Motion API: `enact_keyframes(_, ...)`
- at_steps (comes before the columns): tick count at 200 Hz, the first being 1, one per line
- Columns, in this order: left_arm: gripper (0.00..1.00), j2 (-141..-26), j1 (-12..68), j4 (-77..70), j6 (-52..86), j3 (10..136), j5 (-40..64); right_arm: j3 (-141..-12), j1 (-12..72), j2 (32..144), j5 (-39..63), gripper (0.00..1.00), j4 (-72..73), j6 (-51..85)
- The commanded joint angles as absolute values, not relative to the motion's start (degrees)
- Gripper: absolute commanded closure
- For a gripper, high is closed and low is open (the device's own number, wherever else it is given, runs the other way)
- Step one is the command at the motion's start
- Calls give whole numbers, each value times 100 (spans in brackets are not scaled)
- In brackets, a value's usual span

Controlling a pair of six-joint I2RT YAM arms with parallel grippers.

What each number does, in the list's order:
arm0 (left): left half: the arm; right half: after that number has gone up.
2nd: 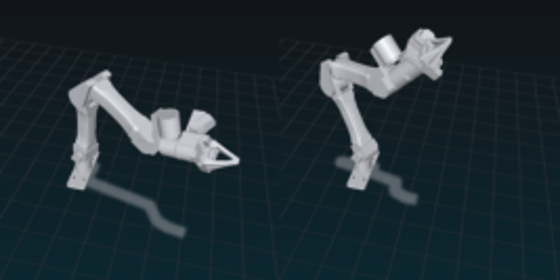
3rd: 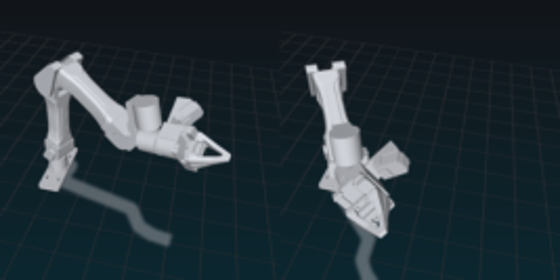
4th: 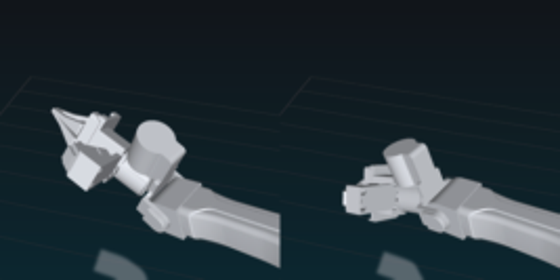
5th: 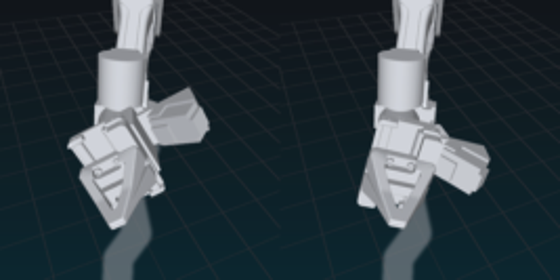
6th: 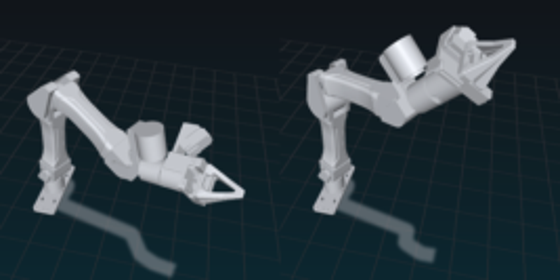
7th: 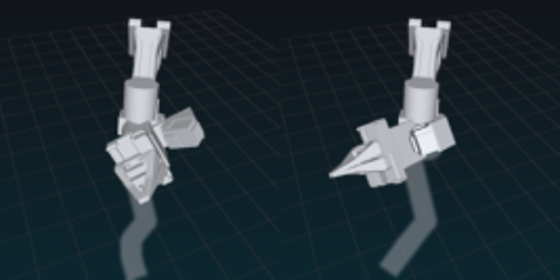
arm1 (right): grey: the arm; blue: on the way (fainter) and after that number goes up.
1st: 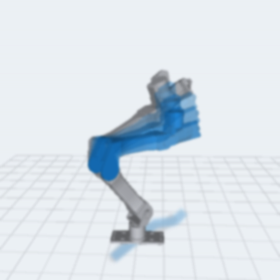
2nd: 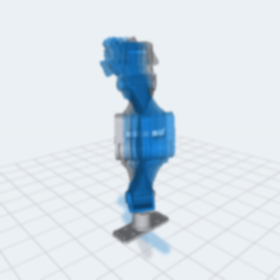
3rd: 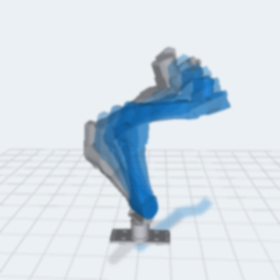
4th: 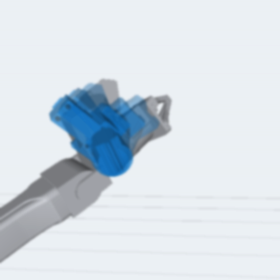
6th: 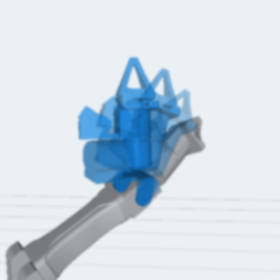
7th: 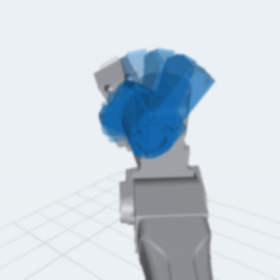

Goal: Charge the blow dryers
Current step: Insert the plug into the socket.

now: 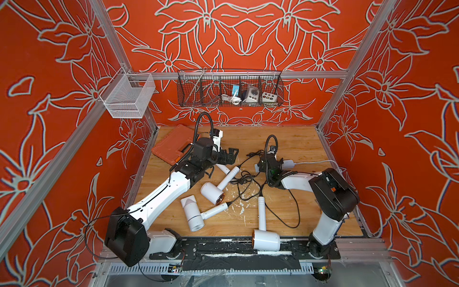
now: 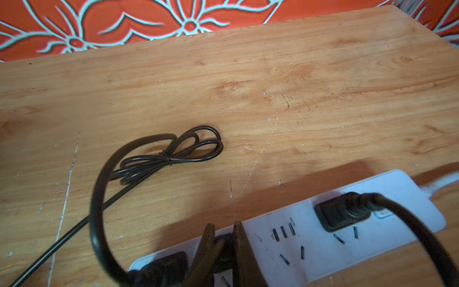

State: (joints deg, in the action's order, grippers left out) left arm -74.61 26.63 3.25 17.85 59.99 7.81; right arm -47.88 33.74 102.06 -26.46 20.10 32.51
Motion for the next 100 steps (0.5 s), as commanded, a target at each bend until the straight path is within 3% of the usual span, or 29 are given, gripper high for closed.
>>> enact_keyframes(1, 1, -7300, 2637, 158, 1752, 5933, 816, -4198, 3670, 10672, -1555, 100, 656, 3989)
enact_keyframes(29, 1, -7299, 2637, 158, 1758, 5928, 817, -3816, 3266, 10863, -720, 100, 1418, 4454)
enact_keyframes(74, 1, -7317, 2637, 149, 1767, 5924, 813, -4712, 3677, 11161, -1272, 100, 141, 4137)
enact_keyframes(100, 1, -7325, 2636, 150, 1764, 5926, 815, -4352, 3412, 11305, -591, 100, 921, 4683)
